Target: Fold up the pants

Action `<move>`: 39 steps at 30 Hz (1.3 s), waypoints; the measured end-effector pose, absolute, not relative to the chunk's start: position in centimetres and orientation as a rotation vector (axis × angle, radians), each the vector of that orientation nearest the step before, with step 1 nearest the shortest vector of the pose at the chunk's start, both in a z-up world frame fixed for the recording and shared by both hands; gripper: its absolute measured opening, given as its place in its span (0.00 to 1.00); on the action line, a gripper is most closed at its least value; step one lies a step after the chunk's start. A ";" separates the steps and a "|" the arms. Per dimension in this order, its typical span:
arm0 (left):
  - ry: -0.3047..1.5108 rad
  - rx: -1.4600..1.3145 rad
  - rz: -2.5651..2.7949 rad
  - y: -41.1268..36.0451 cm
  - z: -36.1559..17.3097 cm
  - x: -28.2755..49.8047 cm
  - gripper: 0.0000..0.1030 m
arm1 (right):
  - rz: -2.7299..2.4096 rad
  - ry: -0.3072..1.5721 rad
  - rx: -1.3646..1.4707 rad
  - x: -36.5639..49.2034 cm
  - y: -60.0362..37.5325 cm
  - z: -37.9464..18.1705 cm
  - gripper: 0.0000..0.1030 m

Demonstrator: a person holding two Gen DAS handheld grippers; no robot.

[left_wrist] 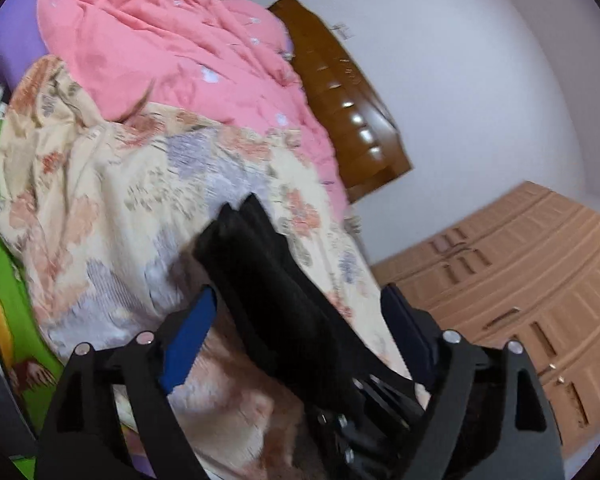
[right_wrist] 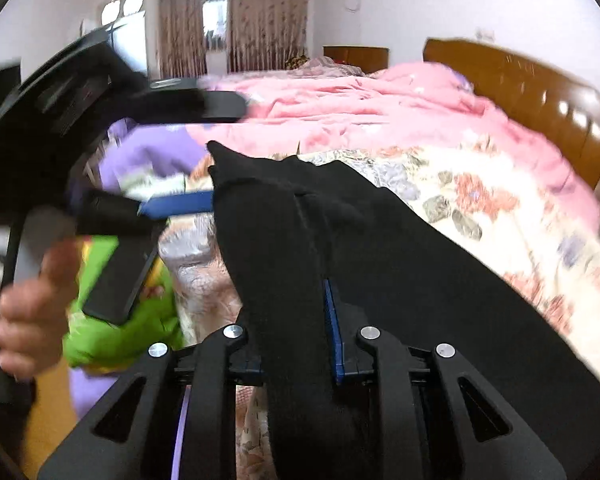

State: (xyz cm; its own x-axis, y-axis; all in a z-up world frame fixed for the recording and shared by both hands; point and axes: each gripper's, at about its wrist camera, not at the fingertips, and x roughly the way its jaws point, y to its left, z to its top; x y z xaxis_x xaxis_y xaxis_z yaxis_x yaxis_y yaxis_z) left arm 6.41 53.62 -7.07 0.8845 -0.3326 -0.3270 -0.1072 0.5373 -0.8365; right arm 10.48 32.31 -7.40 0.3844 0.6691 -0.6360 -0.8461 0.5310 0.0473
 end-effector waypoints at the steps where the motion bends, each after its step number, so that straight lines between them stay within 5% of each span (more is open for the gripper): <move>1: 0.493 -1.001 -0.154 53.3 -6.9 6.5 0.86 | 0.988 0.660 -0.296 10.4 32.3 -7.3 0.21; 13: 0.489 -1.021 -0.229 51.8 -7.1 9.7 0.84 | 1.009 0.665 -0.287 10.3 32.3 -7.3 0.21; 20: 0.661 -1.071 -0.202 50.7 -11.4 11.7 0.83 | 1.010 0.662 -0.273 10.5 32.1 -7.3 0.21; 23: 0.615 -1.059 -0.199 49.7 -10.8 11.7 0.61 | 1.013 0.665 -0.268 10.6 32.1 -7.3 0.21; 27: 0.638 -1.044 -0.177 49.6 -10.1 13.0 0.57 | 1.012 0.661 -0.260 10.8 32.0 -7.3 0.22; 29: 0.664 -1.031 -0.147 49.6 -10.1 13.5 0.38 | 1.016 0.671 -0.254 10.8 31.9 -7.3 0.26; 30: 0.669 -1.019 -0.137 49.6 -10.1 13.6 0.36 | 1.027 0.695 -0.256 10.8 31.7 -7.1 0.31; 32: 0.657 -1.006 -0.137 49.8 -9.9 13.4 0.28 | 1.049 0.726 -0.240 10.7 31.0 -6.5 0.51; 33: 0.649 -0.995 -0.124 49.9 -9.8 13.2 0.25 | 1.060 0.731 -0.222 10.5 30.3 -6.0 0.74; 34: 0.638 -0.986 -0.117 49.9 -9.7 13.0 0.24 | 1.077 0.718 -0.180 10.4 29.0 -5.3 0.83; 39: 0.591 -0.938 -0.107 49.3 -9.1 12.8 0.23 | 1.134 0.878 -0.107 11.4 25.9 -6.2 0.83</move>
